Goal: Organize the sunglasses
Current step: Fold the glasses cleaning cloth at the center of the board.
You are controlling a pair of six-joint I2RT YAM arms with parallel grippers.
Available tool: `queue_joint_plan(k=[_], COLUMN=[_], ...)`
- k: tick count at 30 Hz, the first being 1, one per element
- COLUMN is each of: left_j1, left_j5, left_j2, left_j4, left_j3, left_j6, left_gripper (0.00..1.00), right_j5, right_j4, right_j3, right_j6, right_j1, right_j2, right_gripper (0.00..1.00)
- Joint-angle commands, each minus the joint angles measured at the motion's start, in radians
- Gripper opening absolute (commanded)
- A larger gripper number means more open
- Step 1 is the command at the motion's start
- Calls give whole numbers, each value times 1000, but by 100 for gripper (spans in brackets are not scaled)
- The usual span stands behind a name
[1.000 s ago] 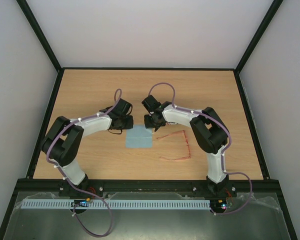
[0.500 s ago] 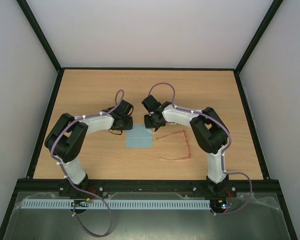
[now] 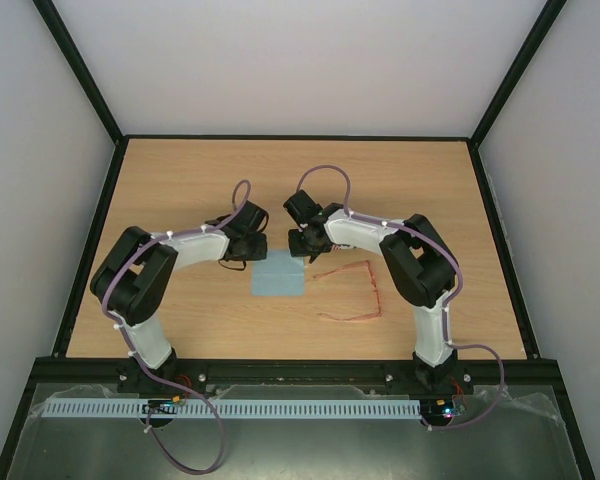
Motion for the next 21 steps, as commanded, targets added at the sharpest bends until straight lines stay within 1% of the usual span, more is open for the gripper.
queue_joint_plan(k=[1,7,21], left_j1=[-16,-26,-24], left_j5=[0,-12,-37], left_j2=[13,19,-53], left_j4=[0,-1,-21], left_j3=[-29,-29,-31], left_j6=[-7,-13,-18], left_gripper=[12,3,2], right_j5=[9,6,-8], right_j4=[-33,-32,-7], right_j3=[-9,-9,-61], right_j6=[-11,-10,-28], right_j1=[9,10,10], right_j2=[-8,-8,-84], right_gripper=[1,1,1])
